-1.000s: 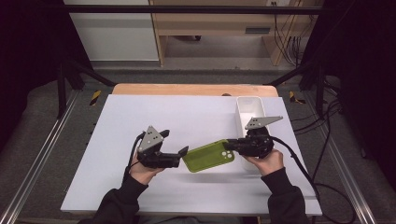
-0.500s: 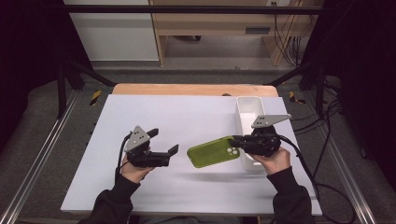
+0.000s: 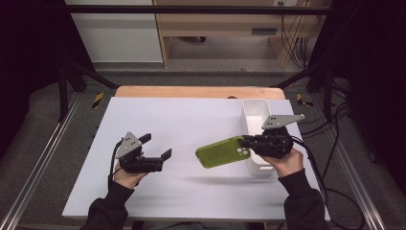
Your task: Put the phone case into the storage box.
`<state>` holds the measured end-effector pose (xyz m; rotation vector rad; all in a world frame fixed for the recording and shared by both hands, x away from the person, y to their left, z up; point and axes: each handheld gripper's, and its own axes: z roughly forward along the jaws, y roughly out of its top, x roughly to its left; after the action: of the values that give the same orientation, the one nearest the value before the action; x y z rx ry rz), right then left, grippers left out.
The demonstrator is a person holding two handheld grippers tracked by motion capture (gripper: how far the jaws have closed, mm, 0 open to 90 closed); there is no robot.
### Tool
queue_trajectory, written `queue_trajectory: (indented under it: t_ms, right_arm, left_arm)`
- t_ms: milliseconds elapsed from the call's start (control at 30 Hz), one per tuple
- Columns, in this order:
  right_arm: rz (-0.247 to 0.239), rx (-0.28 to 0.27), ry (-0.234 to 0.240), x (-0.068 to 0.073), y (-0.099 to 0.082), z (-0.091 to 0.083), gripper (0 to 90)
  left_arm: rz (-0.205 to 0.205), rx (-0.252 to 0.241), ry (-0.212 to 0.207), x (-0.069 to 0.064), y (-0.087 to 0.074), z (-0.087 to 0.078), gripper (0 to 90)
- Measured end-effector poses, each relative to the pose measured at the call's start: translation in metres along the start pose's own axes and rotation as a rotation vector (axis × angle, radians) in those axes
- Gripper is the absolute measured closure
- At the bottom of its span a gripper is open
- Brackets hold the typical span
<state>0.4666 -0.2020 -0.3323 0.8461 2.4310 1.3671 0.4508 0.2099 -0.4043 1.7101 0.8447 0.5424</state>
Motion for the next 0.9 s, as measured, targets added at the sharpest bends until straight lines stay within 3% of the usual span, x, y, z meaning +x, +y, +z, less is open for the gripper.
queue_trajectory:
  t_ms: [533,900]
  right_arm:
    - [-0.059,-0.003,-0.06,0.002,0.019,-0.017,79.7]
    - [-0.109,0.015,-0.118,0.004,0.035,-0.029,79.7]
  left_arm:
    - [-0.015,-0.011,0.007,0.018,-0.02,-0.011,3.7]
    - [-0.028,-0.003,0.037,0.03,-0.031,-0.02,3.7]
